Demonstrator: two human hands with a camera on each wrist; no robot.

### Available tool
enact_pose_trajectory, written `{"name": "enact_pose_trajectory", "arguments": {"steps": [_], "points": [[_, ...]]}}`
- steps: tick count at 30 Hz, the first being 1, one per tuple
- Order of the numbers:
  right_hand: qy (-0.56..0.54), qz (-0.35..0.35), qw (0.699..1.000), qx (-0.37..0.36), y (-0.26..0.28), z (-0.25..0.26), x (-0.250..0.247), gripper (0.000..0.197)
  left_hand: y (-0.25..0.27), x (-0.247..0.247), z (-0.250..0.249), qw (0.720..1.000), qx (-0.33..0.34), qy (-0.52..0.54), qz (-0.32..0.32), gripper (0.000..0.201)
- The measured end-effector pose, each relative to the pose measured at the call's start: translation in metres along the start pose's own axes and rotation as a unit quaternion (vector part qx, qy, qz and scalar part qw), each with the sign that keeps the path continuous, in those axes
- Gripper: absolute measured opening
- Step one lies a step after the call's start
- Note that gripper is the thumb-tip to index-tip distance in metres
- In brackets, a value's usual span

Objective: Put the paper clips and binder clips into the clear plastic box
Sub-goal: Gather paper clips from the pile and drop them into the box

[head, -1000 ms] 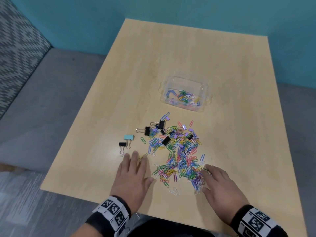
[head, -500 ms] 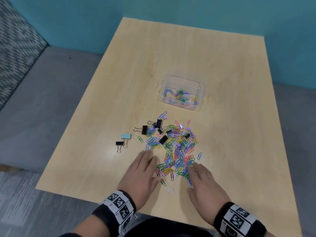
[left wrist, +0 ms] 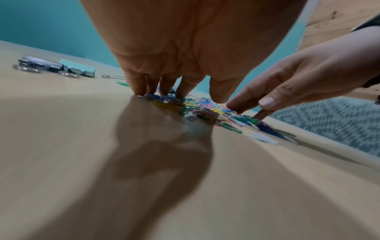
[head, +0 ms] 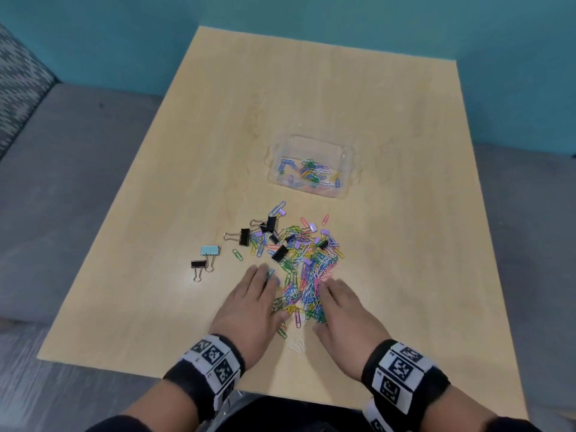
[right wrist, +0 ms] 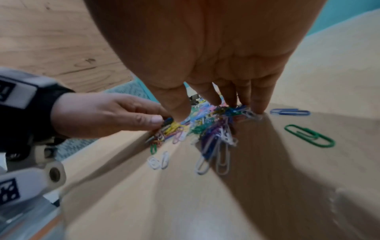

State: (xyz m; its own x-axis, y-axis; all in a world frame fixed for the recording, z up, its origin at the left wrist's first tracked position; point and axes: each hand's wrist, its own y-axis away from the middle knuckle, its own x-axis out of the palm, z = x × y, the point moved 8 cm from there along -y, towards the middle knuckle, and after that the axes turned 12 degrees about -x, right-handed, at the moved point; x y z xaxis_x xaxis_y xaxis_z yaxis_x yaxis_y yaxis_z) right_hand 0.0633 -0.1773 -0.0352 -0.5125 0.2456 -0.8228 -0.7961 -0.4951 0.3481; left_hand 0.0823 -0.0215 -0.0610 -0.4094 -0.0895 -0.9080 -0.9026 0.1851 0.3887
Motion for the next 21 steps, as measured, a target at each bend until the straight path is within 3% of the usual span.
{"name": "enact_pose_trajectory", "arguments": {"steps": [3,6,9,17,21], "points": [[0.040,-0.036,0.998,-0.038,-0.009,-0.003,-0.012,0.061,0.003,-0.003,-0.005,0.999,0.014,0.019,-0.023,0.069],[0.121,-0.012,0.989,-0.081,-0.028,-0.011,-0.011,0.066,-0.005,-0.005,-0.006,0.999,0.021,0.016,-0.030,0.068],[0.150,0.016,0.987,-0.063,-0.029,-0.018,-0.011,0.067,-0.008,-0.003,-0.008,0.999,0.038,-0.004,-0.019,0.067],[0.161,-0.017,0.983,-0.081,-0.026,-0.001,-0.015,0.061,-0.002,-0.006,-0.022,0.998,0.057,0.010,-0.029,0.063],[0.165,0.009,0.984,-0.064,-0.028,-0.005,-0.011,0.061,-0.005,-0.005,-0.032,0.998,0.064,-0.011,-0.025,0.061]]}}
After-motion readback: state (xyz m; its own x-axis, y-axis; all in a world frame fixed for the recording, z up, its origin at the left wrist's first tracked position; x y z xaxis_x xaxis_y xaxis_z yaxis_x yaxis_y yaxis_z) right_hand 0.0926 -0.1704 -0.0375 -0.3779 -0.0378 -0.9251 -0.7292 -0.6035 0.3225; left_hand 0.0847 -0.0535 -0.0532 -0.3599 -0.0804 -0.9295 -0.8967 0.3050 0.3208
